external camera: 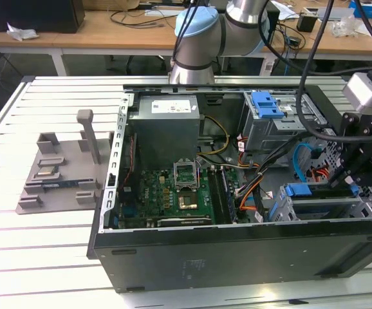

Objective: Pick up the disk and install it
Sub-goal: 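Insert the first disk wire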

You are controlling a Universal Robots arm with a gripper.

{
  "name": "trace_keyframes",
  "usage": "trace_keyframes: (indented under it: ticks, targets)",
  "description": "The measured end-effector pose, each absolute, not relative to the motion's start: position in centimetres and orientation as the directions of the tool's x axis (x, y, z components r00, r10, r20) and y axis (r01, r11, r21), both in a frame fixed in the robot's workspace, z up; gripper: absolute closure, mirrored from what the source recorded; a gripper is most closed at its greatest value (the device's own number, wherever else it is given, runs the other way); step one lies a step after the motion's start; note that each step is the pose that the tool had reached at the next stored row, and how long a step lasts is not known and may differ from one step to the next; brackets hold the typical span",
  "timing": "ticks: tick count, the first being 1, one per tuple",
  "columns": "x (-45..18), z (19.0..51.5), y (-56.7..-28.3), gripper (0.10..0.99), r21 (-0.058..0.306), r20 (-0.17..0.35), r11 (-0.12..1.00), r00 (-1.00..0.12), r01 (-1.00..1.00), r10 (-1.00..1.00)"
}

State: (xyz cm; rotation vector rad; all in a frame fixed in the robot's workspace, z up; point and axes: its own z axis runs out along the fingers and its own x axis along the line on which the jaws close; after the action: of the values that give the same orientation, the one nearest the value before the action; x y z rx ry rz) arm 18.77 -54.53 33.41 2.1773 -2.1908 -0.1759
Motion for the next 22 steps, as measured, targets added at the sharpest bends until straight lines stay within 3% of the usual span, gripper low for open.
trace_keyframes:
  ticks: [6,8,12,14,17,22]
  targets:
    - [18.7,33.1,-54.5,0.918,0.115,-0.048,0.004,-0.009,-0.993,-0.999]
    - [18.7,33.2,-54.5,0.843,0.114,-0.044,0.004,-0.009,-0.993,-0.999]
    - [18.8,35.2,-54.4,0.843,0.114,-0.043,0.004,-0.009,-0.993,-0.999]
    - [18.8,35.8,-54.4,0.859,0.114,-0.043,0.004,-0.009,-0.993,-0.999]
    - [18.8,37.0,-54.4,0.98,0.114,-0.043,0.004,-0.009,-0.993,-0.999]
    - [18.8,38.1,-54.3,0.98,0.114,-0.044,0.004,-0.009,-0.993,-0.999]
